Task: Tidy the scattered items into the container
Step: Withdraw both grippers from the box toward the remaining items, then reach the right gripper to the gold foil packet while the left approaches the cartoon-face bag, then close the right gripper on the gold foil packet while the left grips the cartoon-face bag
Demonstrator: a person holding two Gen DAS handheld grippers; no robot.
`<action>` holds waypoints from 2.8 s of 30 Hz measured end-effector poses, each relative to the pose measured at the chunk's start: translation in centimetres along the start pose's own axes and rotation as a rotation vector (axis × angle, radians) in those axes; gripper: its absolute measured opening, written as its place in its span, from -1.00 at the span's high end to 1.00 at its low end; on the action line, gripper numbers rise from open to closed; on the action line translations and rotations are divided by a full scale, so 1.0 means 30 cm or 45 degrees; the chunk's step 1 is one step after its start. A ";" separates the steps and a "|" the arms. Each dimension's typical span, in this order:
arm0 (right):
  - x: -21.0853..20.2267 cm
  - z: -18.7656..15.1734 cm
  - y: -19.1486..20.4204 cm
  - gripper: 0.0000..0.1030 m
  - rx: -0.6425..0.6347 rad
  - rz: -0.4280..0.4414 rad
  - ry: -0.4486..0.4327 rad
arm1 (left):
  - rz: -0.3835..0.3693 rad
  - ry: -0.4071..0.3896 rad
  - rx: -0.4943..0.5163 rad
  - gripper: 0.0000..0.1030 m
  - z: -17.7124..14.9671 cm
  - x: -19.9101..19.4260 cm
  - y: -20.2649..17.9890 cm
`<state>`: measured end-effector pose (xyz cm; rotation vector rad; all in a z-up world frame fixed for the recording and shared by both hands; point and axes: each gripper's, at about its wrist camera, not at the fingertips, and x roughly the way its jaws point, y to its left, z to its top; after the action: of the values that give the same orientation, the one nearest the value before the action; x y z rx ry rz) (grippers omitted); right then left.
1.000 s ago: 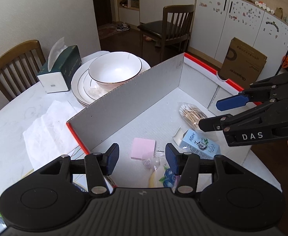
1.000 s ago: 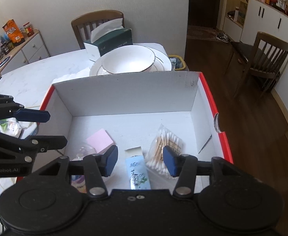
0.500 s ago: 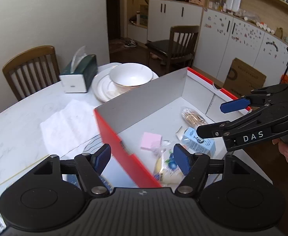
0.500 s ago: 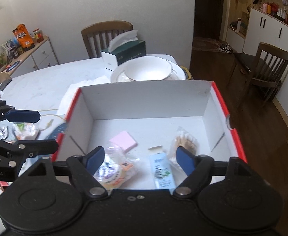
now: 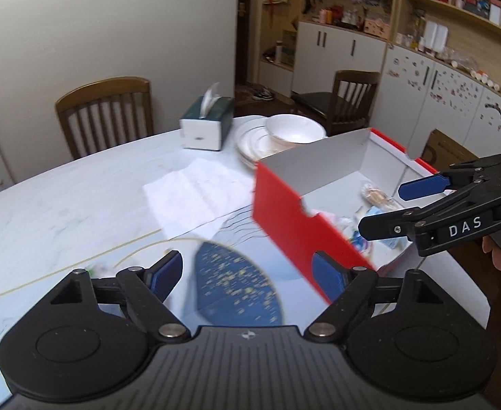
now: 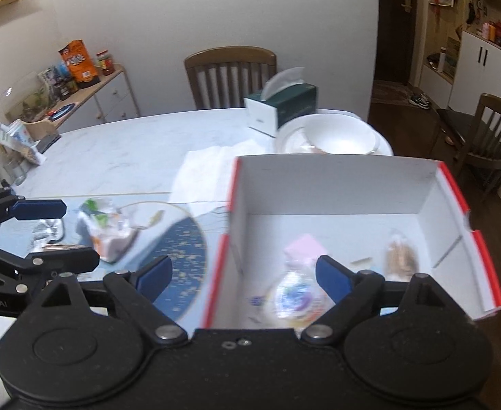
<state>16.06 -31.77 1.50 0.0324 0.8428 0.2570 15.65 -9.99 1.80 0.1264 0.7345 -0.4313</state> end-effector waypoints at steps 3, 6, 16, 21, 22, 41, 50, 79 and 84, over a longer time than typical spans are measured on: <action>0.007 0.000 0.067 -0.83 -0.006 0.008 -0.004 | 0.023 -0.010 -0.021 -0.69 -0.042 -0.042 0.056; 0.016 -0.002 0.129 -0.86 -0.003 0.018 -0.011 | 0.030 -0.013 -0.046 -0.71 -0.090 -0.082 0.114; 0.057 -0.027 0.316 -0.87 0.010 0.025 0.001 | 0.049 0.013 -0.096 -0.76 -0.241 -0.153 0.295; 0.080 -0.049 0.390 -0.86 0.008 0.018 0.016 | 0.046 0.029 -0.088 -0.76 -0.311 -0.170 0.347; 0.086 -0.055 0.406 -0.85 0.002 0.016 0.020 | 0.042 0.033 -0.093 -0.76 -0.324 -0.172 0.356; 0.235 -0.090 0.661 -0.81 -0.083 0.081 0.125 | 0.026 0.088 -0.033 -0.76 -0.518 -0.114 0.383; 0.347 -0.069 0.769 -0.62 -0.124 0.141 0.195 | 0.079 0.091 -0.162 -0.76 -0.523 -0.077 0.452; 0.567 -0.060 0.850 -0.30 -0.133 0.173 0.370 | 0.081 0.183 -0.222 0.04 -0.550 0.018 0.467; 0.561 -0.056 0.854 -0.09 -0.128 0.191 0.372 | 0.086 0.188 -0.218 0.07 -0.552 0.017 0.466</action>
<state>20.08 -3.09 -8.64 -0.0368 1.1183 0.4525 11.62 6.79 -11.32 0.0220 0.9063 -0.2948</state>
